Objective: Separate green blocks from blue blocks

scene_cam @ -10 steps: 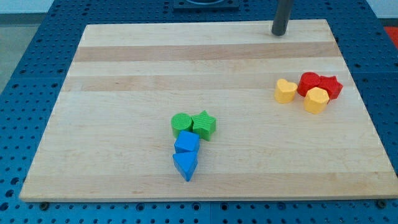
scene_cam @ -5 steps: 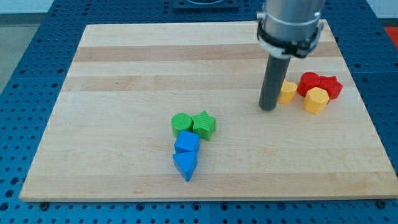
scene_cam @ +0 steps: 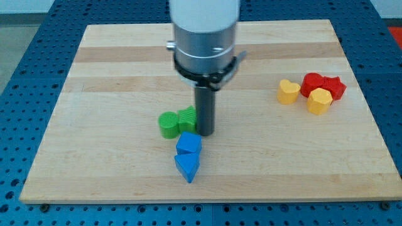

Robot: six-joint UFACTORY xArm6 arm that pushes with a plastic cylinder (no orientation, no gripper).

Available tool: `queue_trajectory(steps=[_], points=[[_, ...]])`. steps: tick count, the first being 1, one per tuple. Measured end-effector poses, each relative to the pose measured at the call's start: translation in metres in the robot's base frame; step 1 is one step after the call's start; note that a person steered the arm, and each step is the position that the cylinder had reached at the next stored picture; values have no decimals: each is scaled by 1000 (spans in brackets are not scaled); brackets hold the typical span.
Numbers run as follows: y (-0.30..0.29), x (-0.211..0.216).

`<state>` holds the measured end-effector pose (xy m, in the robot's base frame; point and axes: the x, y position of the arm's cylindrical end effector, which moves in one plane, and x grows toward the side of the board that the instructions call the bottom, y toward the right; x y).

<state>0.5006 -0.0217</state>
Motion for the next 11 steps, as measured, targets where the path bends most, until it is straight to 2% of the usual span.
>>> queue_trajectory(steps=[2,5,6,7,8,9,11], points=[[-66,-35],[-120,-31],[-123,1],[-136,14],[-179,52],[-194,24],[-205,-73]])
